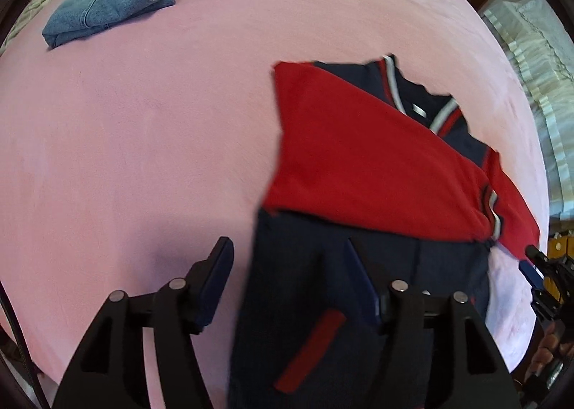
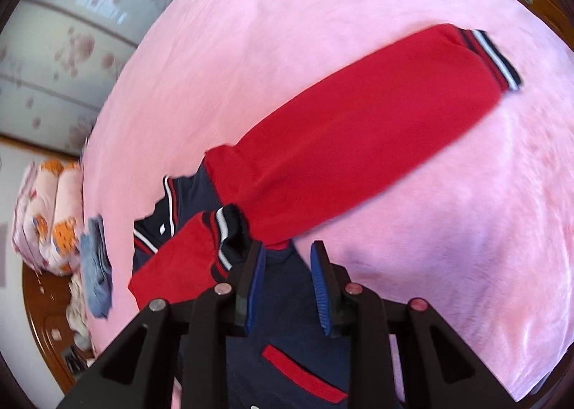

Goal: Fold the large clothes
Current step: 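Move the right gripper to the cuff of the other red sleeve, then grasp the striped cuff of the other red sleeve with the right gripper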

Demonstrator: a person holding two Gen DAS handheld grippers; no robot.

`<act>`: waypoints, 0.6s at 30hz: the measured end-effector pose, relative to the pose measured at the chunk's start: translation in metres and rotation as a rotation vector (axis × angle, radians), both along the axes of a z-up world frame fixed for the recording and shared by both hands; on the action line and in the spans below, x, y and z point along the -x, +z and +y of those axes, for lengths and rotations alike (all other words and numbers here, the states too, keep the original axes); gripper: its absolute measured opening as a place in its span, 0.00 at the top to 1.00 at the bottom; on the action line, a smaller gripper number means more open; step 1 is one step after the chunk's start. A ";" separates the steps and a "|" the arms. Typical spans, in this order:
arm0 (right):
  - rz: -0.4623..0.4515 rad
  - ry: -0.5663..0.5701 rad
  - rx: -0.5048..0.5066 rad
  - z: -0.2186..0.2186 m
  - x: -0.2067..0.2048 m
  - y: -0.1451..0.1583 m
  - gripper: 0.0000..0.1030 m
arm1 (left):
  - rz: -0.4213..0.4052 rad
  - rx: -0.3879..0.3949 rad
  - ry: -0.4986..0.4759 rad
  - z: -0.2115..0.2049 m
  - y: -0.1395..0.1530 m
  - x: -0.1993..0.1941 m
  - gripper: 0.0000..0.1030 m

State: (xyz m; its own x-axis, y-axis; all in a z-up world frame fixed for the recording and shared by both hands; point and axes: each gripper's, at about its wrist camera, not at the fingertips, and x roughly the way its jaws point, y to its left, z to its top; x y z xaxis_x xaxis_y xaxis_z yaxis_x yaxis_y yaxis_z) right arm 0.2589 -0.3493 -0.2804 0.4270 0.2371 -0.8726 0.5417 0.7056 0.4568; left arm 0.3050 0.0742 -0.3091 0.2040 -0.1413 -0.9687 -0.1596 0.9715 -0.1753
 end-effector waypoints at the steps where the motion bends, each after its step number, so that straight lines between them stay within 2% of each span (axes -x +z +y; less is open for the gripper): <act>1: -0.007 -0.015 -0.006 -0.005 0.005 -0.001 0.74 | -0.002 0.008 -0.011 -0.007 0.004 0.004 0.34; 5: -0.023 -0.066 -0.051 -0.030 0.022 -0.009 0.74 | -0.014 0.039 -0.069 -0.044 0.014 0.014 0.28; 8: -0.006 -0.097 -0.099 -0.053 0.031 -0.021 0.74 | -0.017 0.018 -0.110 -0.081 0.019 0.016 0.25; 11: 0.019 -0.104 -0.107 -0.076 0.036 -0.025 0.74 | -0.016 -0.007 -0.135 -0.116 0.028 0.020 0.24; 14: 0.056 -0.106 -0.107 -0.105 0.038 -0.028 0.73 | -0.018 -0.015 -0.136 -0.150 0.034 0.020 0.23; 18: 0.063 -0.131 -0.145 -0.144 0.039 -0.029 0.73 | -0.013 0.008 -0.126 -0.187 0.043 0.021 0.23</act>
State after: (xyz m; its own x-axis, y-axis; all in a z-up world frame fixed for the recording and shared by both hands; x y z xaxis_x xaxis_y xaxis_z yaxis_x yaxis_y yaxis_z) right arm 0.2199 -0.4936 -0.3090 0.4081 0.3085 -0.8592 0.6550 0.5567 0.5109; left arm 0.2841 -0.1123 -0.2660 0.1963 -0.1740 -0.9650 -0.0345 0.9823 -0.1842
